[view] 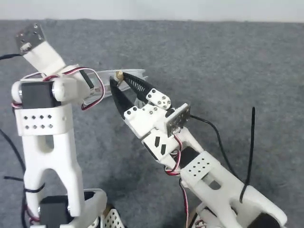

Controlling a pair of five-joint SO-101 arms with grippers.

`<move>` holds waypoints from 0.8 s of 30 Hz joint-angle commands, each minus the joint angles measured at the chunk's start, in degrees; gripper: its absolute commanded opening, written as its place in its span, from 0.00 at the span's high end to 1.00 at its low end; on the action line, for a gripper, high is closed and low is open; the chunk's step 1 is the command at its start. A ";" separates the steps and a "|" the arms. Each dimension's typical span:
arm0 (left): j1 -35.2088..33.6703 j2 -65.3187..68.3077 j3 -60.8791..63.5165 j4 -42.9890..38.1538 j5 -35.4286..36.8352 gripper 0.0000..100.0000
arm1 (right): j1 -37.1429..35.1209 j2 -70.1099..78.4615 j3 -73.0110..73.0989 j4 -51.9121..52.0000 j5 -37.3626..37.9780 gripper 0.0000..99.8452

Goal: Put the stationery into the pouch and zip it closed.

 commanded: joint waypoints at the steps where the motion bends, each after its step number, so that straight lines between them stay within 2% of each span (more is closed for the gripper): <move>1: -0.26 -2.81 -1.10 -0.88 -0.62 0.99 | -0.13 -0.04 -0.44 -0.48 0.62 0.99; 7: -0.26 -2.73 -1.10 -0.97 -0.62 0.99 | -0.40 -0.66 -0.97 7.87 0.62 0.99; 12: -0.26 -2.73 -1.10 -0.97 -0.62 0.99 | -0.48 -0.84 -0.97 11.82 0.62 0.83; 14: -0.26 -2.73 -1.10 -0.97 -0.62 0.99 | -0.48 -2.33 -0.44 12.97 0.62 0.80; 20: -0.26 -2.73 -1.01 -0.97 -0.62 0.99 | -0.04 -13.14 -0.44 23.87 0.00 0.88; 24: -0.26 -2.73 -1.01 -1.05 -0.62 0.99 | 1.54 -23.78 -0.70 34.86 -6.68 0.92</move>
